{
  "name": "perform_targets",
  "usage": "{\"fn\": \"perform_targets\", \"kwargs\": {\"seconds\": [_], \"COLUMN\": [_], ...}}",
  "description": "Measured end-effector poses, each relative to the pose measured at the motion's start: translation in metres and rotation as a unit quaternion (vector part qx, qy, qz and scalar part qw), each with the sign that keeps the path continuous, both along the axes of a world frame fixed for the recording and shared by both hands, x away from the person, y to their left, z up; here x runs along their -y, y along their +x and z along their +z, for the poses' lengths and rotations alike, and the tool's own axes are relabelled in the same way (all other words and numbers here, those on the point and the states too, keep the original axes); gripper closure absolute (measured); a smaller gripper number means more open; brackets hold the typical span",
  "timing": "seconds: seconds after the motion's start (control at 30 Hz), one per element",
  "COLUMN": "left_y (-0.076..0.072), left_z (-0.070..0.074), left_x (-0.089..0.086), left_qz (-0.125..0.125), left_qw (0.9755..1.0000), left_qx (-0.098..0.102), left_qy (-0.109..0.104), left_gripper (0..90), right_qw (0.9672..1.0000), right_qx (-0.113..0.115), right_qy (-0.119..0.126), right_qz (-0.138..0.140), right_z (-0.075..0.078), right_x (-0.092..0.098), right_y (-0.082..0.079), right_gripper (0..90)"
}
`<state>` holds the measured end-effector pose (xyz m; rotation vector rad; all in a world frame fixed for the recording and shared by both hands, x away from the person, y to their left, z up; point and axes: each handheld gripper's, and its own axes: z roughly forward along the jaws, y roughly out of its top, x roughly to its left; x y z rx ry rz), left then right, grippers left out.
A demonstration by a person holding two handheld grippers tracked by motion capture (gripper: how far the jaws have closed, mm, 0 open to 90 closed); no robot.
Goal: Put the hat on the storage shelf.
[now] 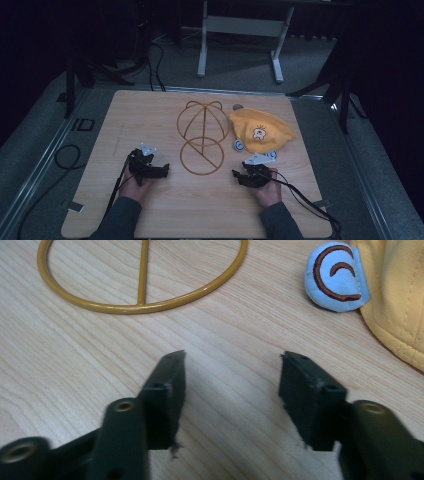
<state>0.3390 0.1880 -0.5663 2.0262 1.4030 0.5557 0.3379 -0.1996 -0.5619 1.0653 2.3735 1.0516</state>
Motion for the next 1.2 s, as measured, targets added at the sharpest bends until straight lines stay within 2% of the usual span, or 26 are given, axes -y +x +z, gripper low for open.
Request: {"fn": "perform_targets", "kwargs": {"seconds": [0.13, 0.23, 0.27, 0.37, 0.47, 0.6, 0.67, 0.77, 0.87, 1.0, 1.2], "left_y": [0.0, 0.0, 0.0, 0.0, 0.0, 0.0, 0.0, 0.0, 0.0, 0.0, 0.0], "left_z": [0.0, 0.0, 0.0, 0.0, 0.0, 0.0, 0.0, 0.0, 0.0, 0.0, 0.0], "left_x": [0.0, 0.0, 0.0, 0.0, 0.0, 0.0, 0.0, 0.0, 0.0, 0.0, 0.0], "left_qz": [0.0, 0.0, 0.0, 0.0, 0.001, 0.001, 0.0, 0.0, 0.0, 0.0, 0.0], "left_qw": [1.0, 1.0, 1.0, 1.0, 1.0, 1.0, 1.0, 1.0, 1.0, 1.0, 1.0], "left_qx": [0.0, 0.0, 0.0, -0.001, 0.0, 0.0, 0.0, -0.001, -0.001, 0.0, 0.0], "left_qy": [0.0, 0.0, 0.0, 0.0, -0.001, -0.001, -0.001, -0.001, -0.001, -0.001, -0.001], "left_gripper": [0.1, 0.1, 0.1, 0.1, 0.1, 0.1, 0.1, 0.1, 0.1, 0.1, 0.1], "right_qw": [0.9998, 0.999, 0.9986, 0.9955, 0.9907, 0.9876, 0.9865, 0.9866, 0.9858, 0.9841, 0.9854], "right_qx": [-0.015, -0.024, -0.021, -0.01, 0.004, 0.01, 0.012, 0.012, 0.022, 0.037, 0.039], "right_qy": [-0.013, -0.03, -0.042, -0.09, -0.131, -0.151, -0.158, -0.156, -0.158, -0.167, -0.163], "right_qz": [0.009, 0.022, 0.026, 0.029, 0.037, 0.043, 0.043, 0.045, 0.053, 0.046, 0.031], "right_z": [0.004, 0.008, 0.01, 0.015, 0.021, 0.03, 0.034, 0.036, 0.041, 0.042, 0.041], "right_x": [0.002, 0.002, 0.002, 0.001, 0.004, 0.012, 0.012, 0.012, -0.002, -0.02, -0.032], "right_y": [0.005, 0.008, 0.009, 0.011, 0.015, 0.022, 0.025, 0.026, 0.034, 0.045, 0.061], "right_gripper": [54.1, 55.5, 56.7, 57.8, 58.9, 59.3, 60.0, 60.4, 61.8, 61.5, 60.4]}}
